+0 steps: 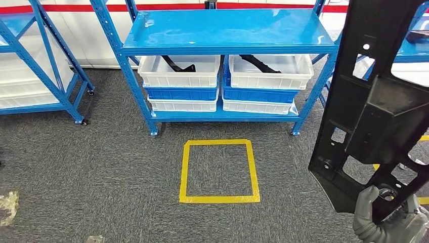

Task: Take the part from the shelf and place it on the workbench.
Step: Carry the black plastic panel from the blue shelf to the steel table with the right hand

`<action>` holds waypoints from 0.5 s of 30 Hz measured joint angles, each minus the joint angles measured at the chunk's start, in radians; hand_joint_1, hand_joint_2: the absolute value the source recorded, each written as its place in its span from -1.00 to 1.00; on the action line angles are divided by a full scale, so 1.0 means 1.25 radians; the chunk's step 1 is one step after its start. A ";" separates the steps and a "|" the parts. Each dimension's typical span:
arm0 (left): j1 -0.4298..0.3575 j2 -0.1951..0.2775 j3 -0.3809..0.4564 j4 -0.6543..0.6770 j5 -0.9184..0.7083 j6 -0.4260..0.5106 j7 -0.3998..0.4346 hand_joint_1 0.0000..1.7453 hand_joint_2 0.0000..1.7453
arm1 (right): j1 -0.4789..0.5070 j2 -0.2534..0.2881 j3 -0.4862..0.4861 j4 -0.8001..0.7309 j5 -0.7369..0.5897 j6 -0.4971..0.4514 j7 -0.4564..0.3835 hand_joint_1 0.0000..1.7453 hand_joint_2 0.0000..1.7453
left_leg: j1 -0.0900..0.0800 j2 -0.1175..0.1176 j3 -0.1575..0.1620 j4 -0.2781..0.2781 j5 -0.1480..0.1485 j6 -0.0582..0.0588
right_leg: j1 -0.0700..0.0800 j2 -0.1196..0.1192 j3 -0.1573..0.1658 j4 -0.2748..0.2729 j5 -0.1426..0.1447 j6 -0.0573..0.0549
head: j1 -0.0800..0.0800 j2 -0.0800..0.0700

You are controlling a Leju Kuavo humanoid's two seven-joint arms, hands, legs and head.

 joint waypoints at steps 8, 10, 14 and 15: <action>-0.015 0.010 -0.036 0.024 0.010 0.012 -0.009 -1.00 1.00 | 0.008 0.001 -0.011 -0.005 -0.002 0.000 -0.005 1.00 1.00 | 0.020 -0.006 0.126 0.033 -0.035 -0.017 | 0.007 -0.001 -0.109 0.039 0.069 0.010 | -0.003 0.000; -0.020 0.012 -0.045 0.027 0.013 0.016 -0.011 -1.00 1.00 | 0.008 0.001 -0.015 -0.008 -0.003 0.000 -0.006 1.00 1.00 | 0.015 -0.010 0.173 -0.049 -0.064 -0.013 | 0.007 -0.003 -0.124 0.047 0.081 0.023 | -0.001 0.000; -0.018 0.017 -0.059 0.034 0.019 0.019 -0.012 -1.00 1.00 | 0.014 0.000 -0.023 -0.010 -0.003 -0.001 -0.009 1.00 1.00 | 0.006 -0.005 0.138 -0.069 -0.039 0.024 | 0.001 -0.002 -0.158 0.070 0.072 0.036 | 0.001 0.000; -0.018 0.018 -0.062 0.035 0.021 0.020 -0.011 -1.00 1.00 | 0.016 0.000 -0.025 -0.010 -0.004 -0.001 -0.009 1.00 1.00 | 0.006 -0.002 0.125 -0.071 -0.027 0.032 | 0.000 -0.001 -0.170 0.100 0.039 0.029 | 0.002 0.000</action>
